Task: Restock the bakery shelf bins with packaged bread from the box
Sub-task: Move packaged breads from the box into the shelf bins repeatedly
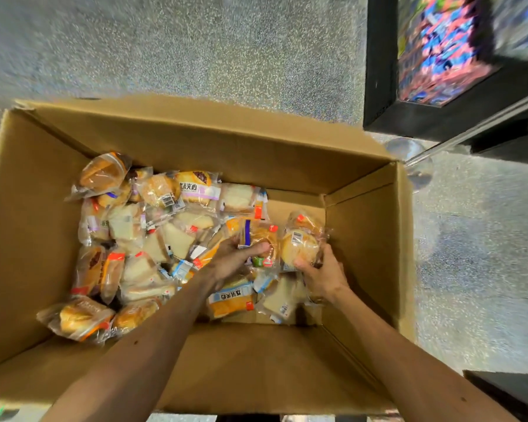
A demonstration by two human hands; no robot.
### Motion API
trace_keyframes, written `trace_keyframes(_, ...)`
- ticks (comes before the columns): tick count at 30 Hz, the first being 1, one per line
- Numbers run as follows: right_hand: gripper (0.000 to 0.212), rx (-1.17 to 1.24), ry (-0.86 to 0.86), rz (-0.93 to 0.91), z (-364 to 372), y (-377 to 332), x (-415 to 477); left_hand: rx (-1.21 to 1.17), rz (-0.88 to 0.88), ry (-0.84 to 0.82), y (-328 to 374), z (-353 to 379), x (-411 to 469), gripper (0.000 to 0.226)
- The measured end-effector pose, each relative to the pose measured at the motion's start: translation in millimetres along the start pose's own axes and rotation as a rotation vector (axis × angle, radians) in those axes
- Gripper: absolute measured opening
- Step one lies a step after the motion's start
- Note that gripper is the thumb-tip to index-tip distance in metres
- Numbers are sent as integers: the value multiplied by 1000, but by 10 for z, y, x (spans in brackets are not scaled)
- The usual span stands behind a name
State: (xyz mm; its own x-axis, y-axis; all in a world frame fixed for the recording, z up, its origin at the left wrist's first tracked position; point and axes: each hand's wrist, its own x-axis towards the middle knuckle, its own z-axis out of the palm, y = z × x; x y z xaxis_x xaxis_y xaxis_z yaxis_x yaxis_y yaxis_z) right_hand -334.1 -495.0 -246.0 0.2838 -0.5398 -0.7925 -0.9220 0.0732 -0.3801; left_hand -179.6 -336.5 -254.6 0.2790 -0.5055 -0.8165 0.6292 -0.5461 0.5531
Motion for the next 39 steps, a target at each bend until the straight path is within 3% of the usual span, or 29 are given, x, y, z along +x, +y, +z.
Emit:
trace_keyframes(3, 62, 161, -53, -92, -156, -116, -290, -36, -7, -88, 263, 93, -227, 68)
trace_keyframes(8, 47, 451, -170, -154, -444, -176, -844, -100, 55, -233, 643, 295, -667, 58)
trace_keyframes(12, 73, 614, -101, -224, -576, -3, -1341, 18, 176, -300, 800, 607, -1162, 47)
trace_keyframes(18, 104, 891, 53, -311, -684, 675, -2340, 241, 336, -409, 724, 1214, -2065, 55)
trace_keyframes(21, 74, 1018, 176, -437, -690, 1191, -3124, 334, 389, -491, 489, 1705, -2705, 64)
trace_keyframes(25, 62, 1234, 438, -420, -548, 2099, -4274, 514, 401, -695, -161, 2451, -3670, 76)
trace_keyframes(28, 26, 1372, 618, -430, -413, 2900, -5201, 651, 378, -869, -767, 3076, -4383, 97)
trace_keyframes(29, 23, 1410, 682, -440, -348, 3139, -5526, 680, 366, -922, -996, 3289, -4622, 102)
trace_keyframes(30, 35, 1435, 752, -439, -284, 3378, -5825, 724, 356, -970, -1230, 3488, -4866, 103)
trace_keyframes(32, 60, 1504, 867, -388, -127, 3814, -6381, 792, 346, -1089, -1716, 3823, -5383, 80)
trace_keyframes(34, 52, 1582, 1023, -323, 57, 4233, -6907, 850, 364, -1177, -2193, 4078, -5854, 34)
trace_keyframes(37, 54, 1585, 1276, -234, 453, 4836, -7599, 1011, 505, -1317, -2791, 4392, -6462, 20)
trace_keyframes(39, 37, 1628, 1400, -175, 702, 5183, -7969, 1120, 568, -1462, -3161, 4563, -6800, 13)
